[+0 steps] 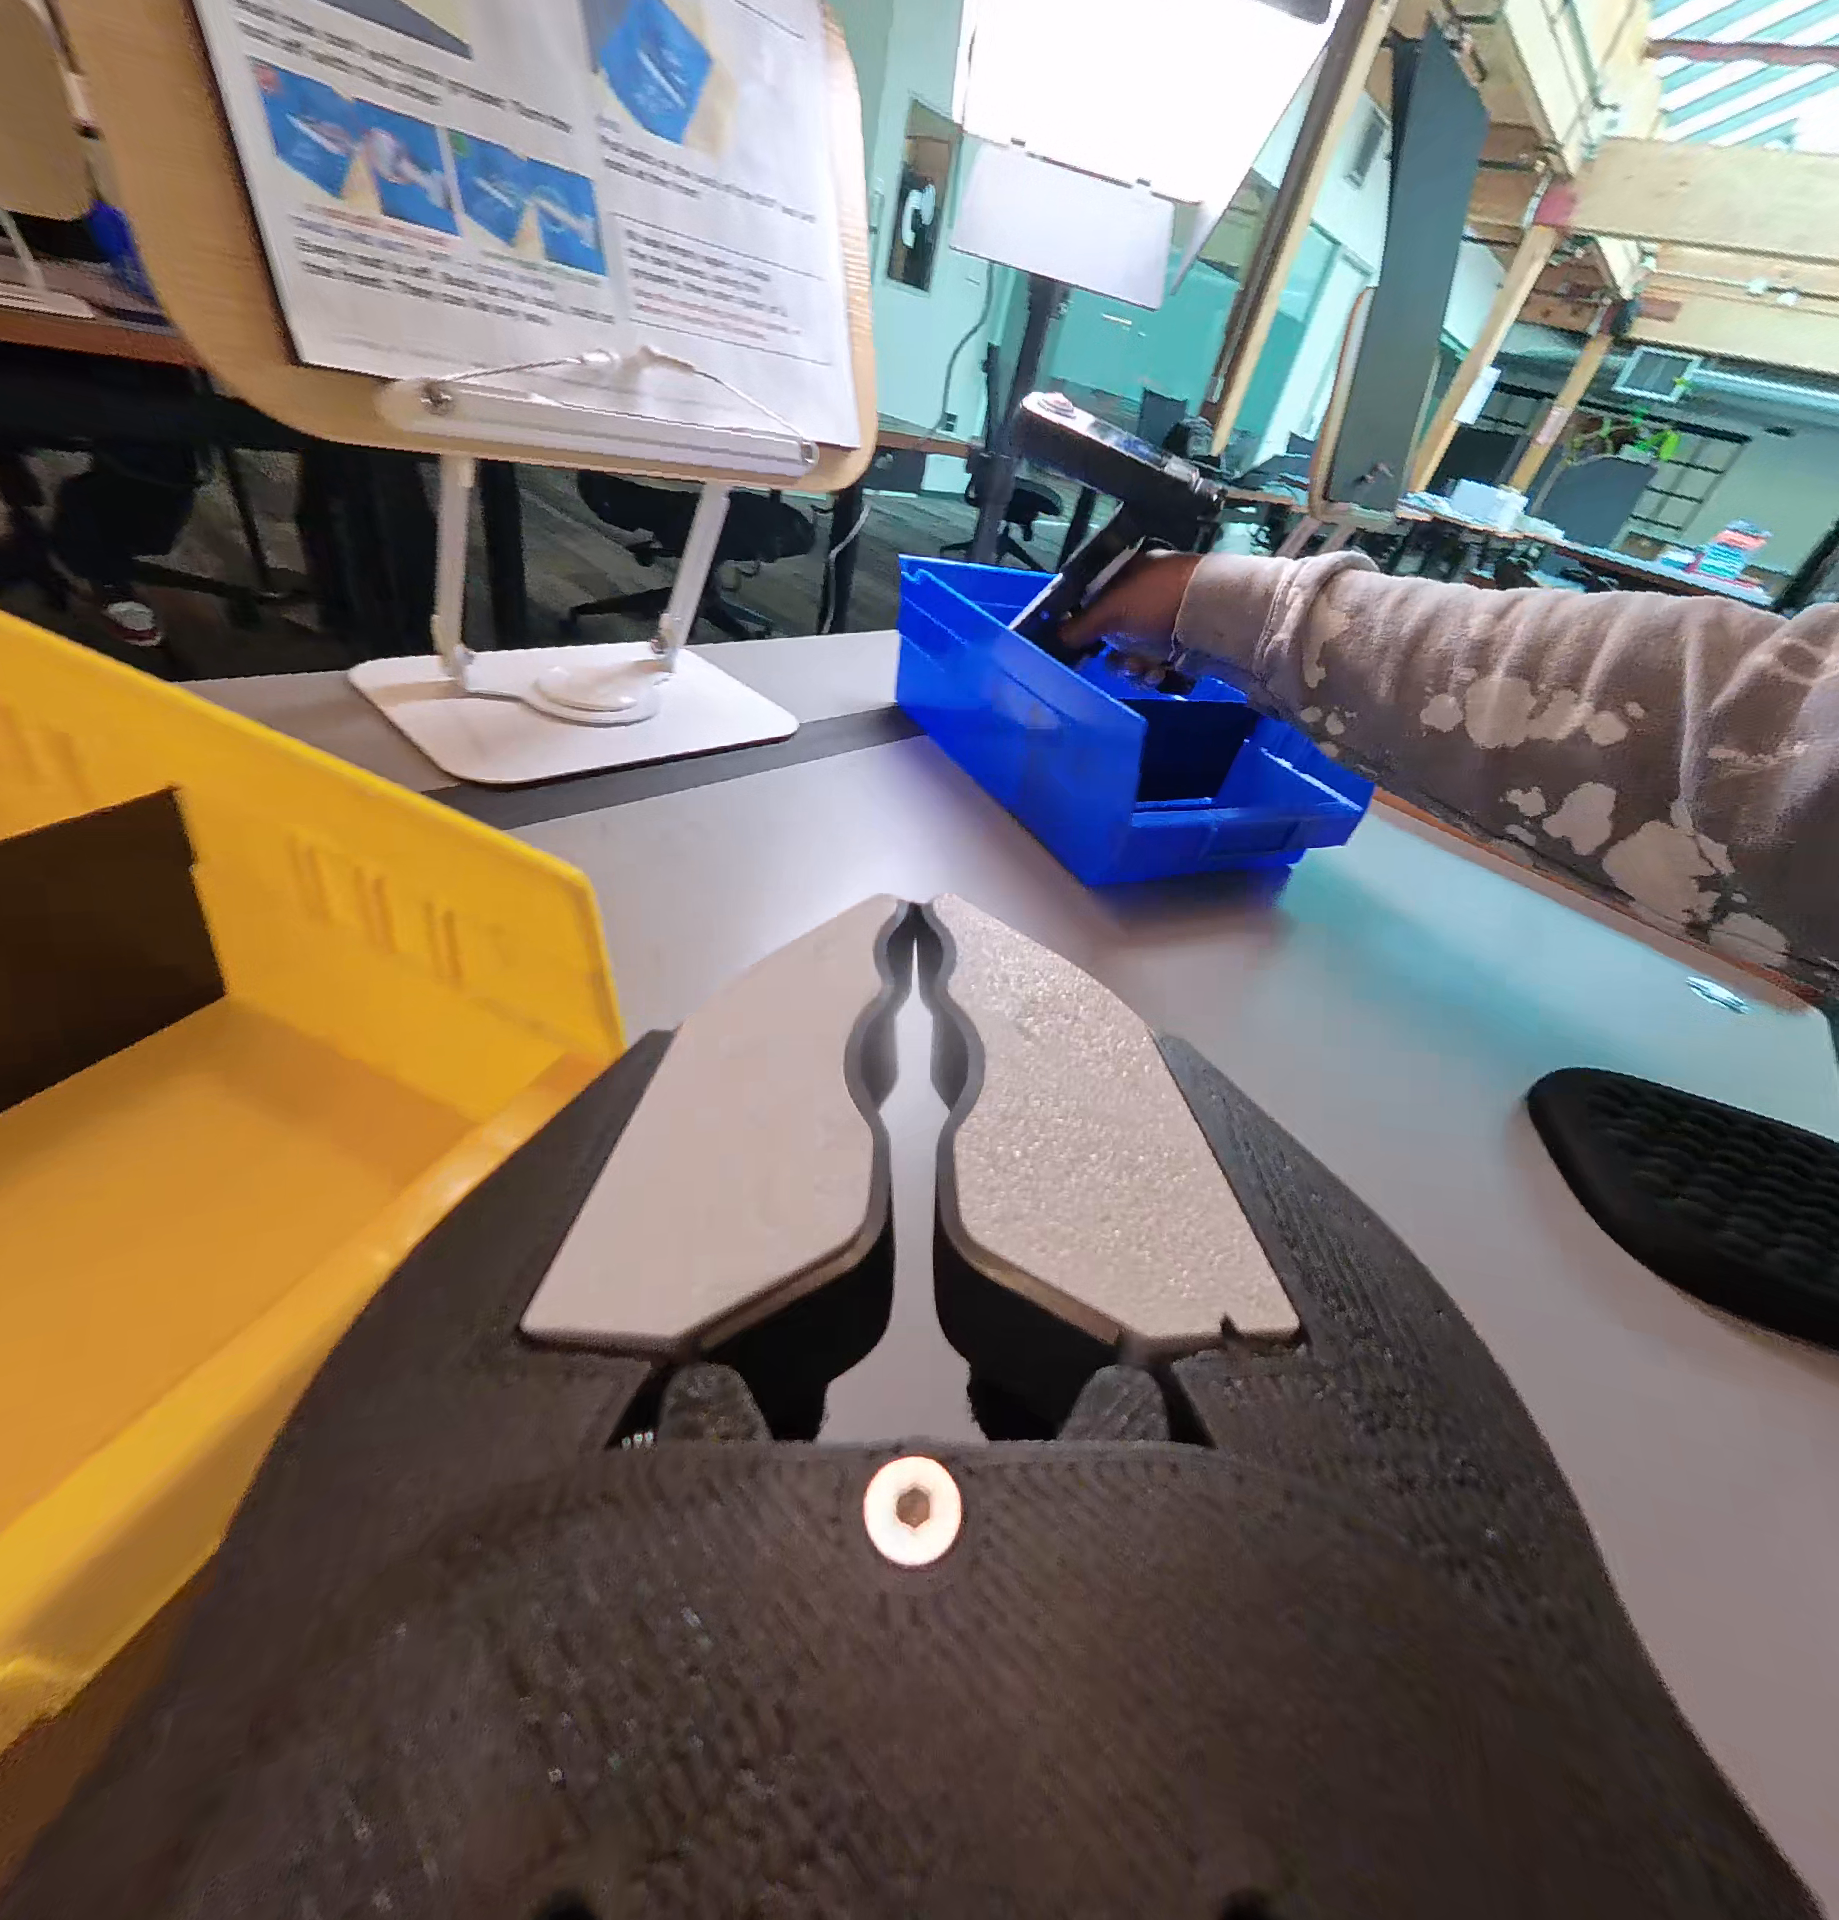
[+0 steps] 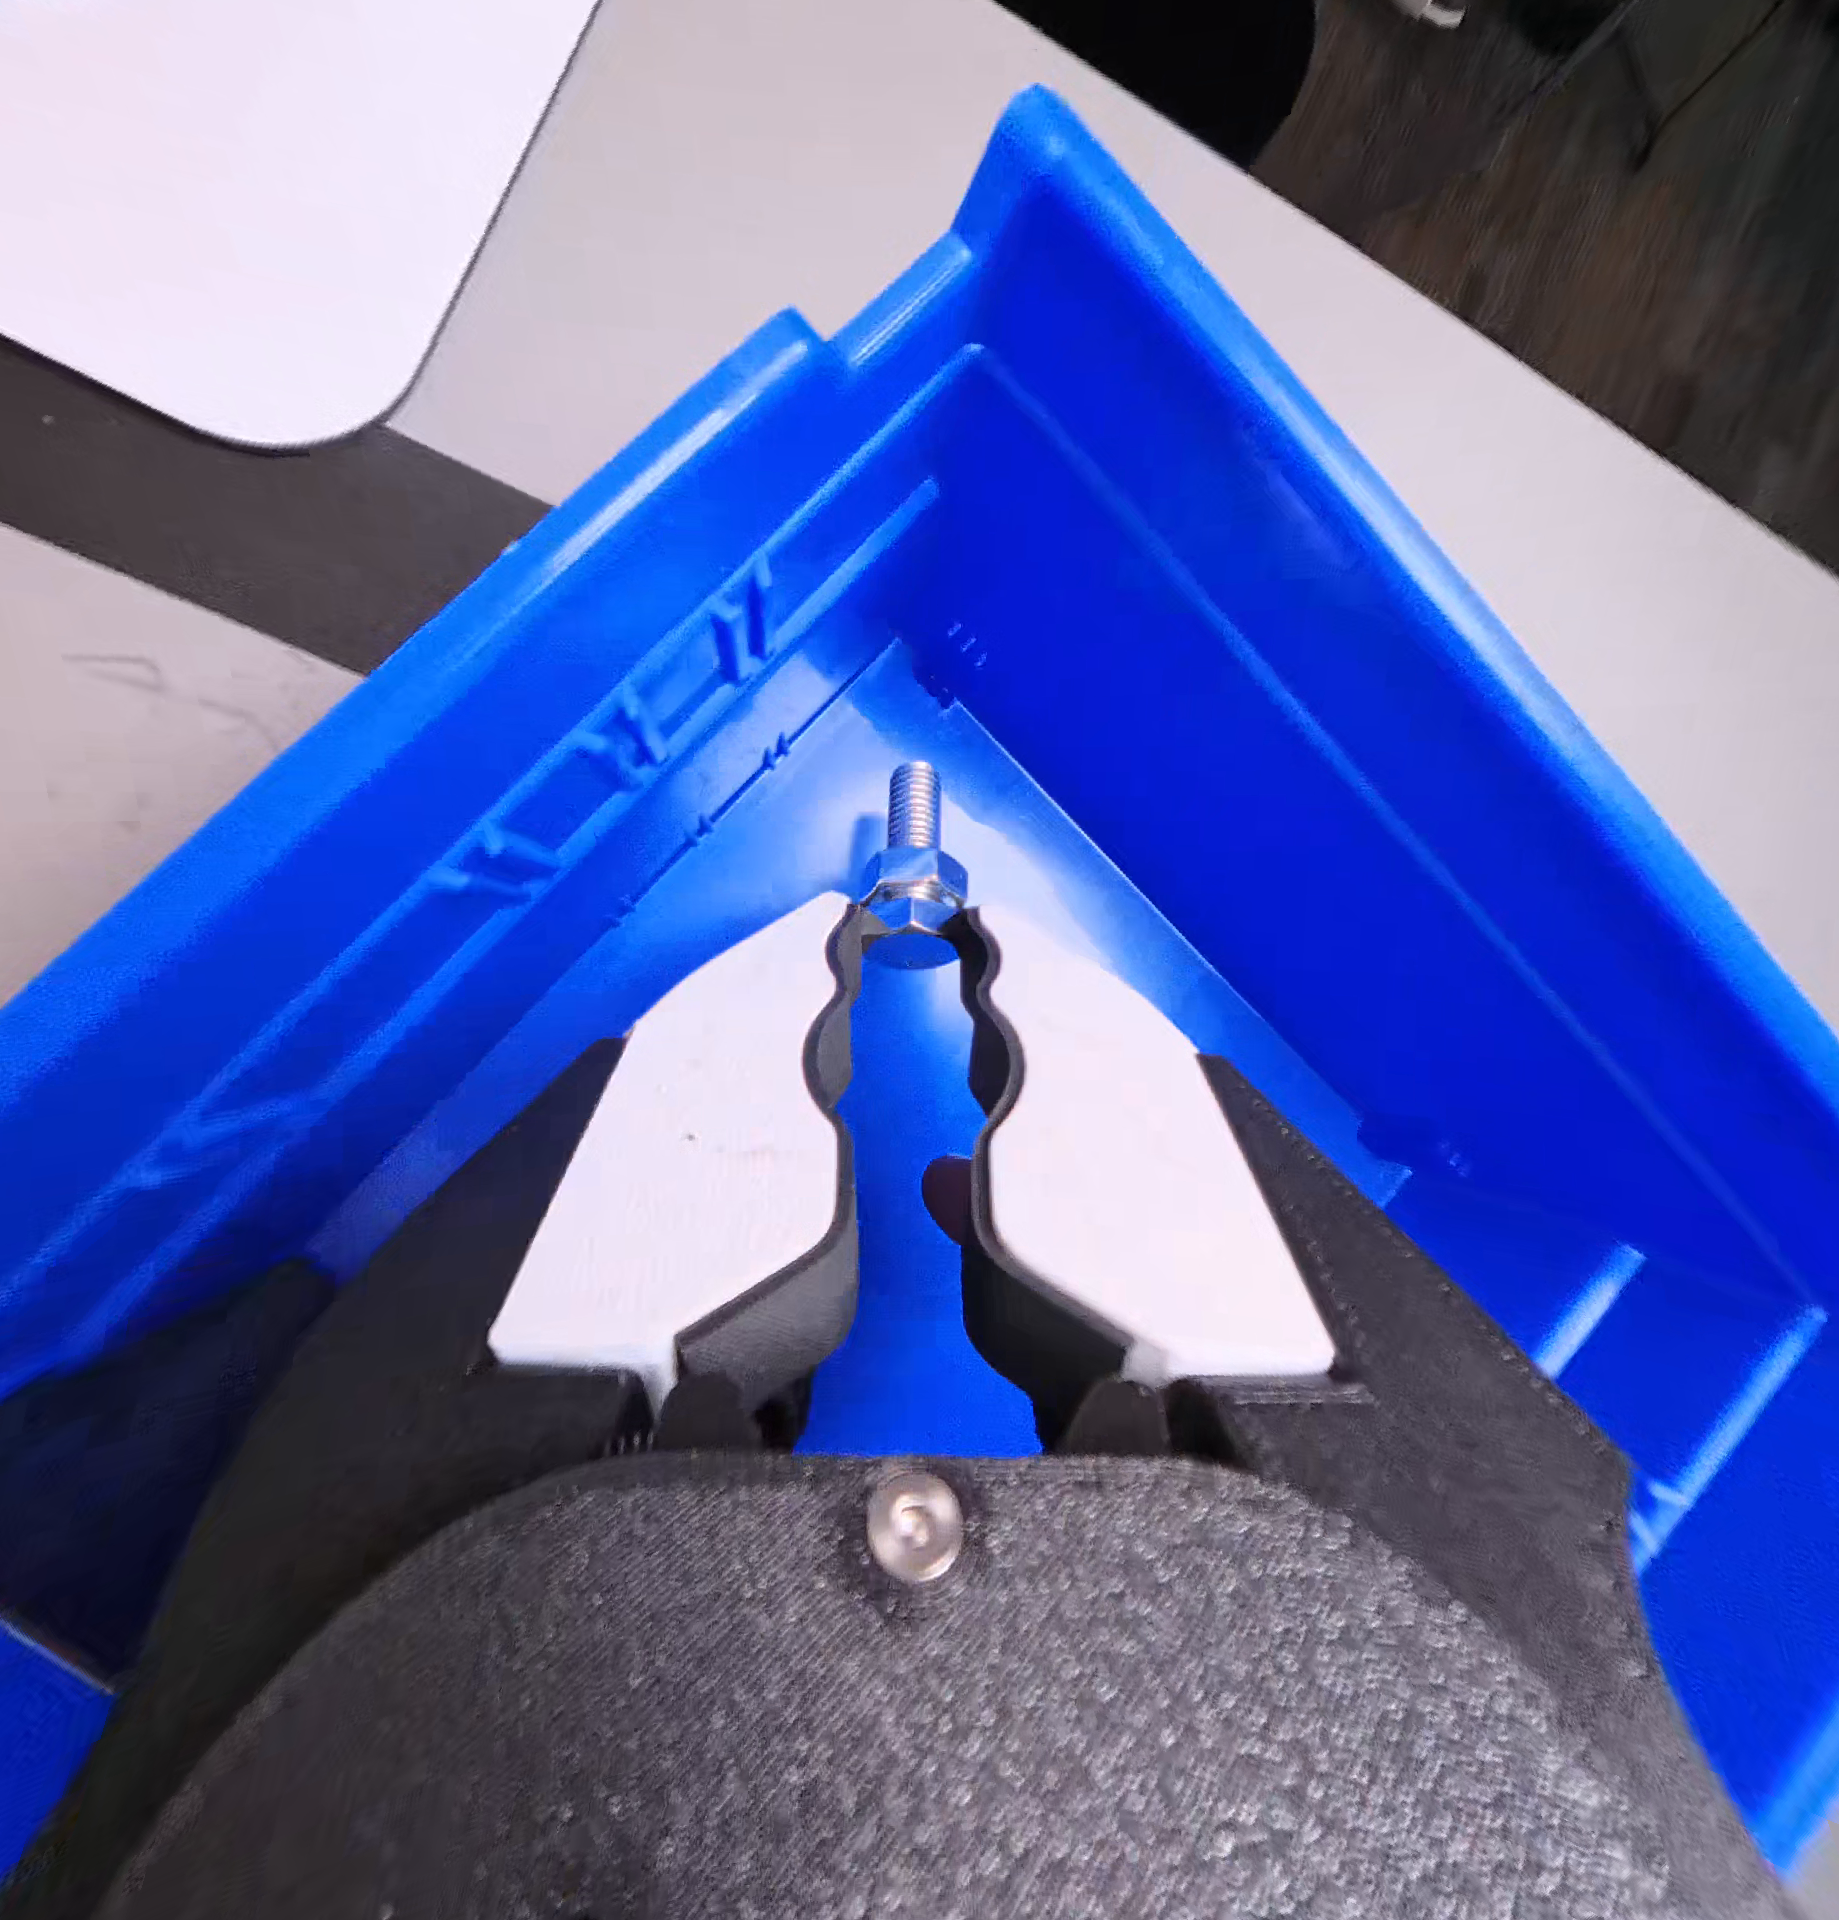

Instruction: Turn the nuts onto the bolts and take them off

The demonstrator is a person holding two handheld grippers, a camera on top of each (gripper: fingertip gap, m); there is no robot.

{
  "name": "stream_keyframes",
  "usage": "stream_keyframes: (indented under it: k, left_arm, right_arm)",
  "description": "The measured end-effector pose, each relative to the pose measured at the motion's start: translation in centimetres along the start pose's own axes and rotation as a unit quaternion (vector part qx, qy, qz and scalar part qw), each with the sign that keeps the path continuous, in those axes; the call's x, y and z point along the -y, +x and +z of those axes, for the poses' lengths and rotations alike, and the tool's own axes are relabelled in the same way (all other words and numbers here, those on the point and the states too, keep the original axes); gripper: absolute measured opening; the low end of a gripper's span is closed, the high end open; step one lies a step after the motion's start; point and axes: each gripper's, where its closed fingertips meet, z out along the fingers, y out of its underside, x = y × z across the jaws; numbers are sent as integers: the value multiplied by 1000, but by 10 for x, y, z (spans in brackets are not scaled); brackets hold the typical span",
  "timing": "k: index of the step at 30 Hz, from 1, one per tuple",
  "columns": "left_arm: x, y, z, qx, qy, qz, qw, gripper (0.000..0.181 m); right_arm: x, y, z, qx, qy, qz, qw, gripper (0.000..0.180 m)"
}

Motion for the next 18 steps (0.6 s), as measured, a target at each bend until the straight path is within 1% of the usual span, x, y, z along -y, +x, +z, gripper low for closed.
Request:
stream_keyframes:
  k: [4,6,8,9,12,15,17,18]
  left_arm:
    - [-3,-14,-6,25,1,4,1000,0]
    - [-3,-16,-6,27,-2,9,1000,0]
    - [-3,-17,-6,32,-3,17,999,0]
    - [-4,-18,-6,36,-5,21,999,0]
    - [0,-24,-9,53,-1,26,998,0]
    - [14,-39,-18,86,10,39,996,1]
    - [23,-57,-25,112,-8,53,992,3]
    - [28,-67,-28,122,-25,54,991,5]
  right_arm:
    - [-13,-2,23,2,-70,23,997,18]
    - [-16,-9,24,19,-84,26,996,17]
    - [-13,-16,16,43,-78,21,996,18]
    - [-9,-18,8,49,-58,21,997,20]
    - [13,-18,-31,47,44,31,997,38]
    - [31,-40,-96,46,198,13,979,38]
    - [24,-71,-140,58,280,-2,958,33]
    - [14,-89,-157,69,305,-9,950,33]
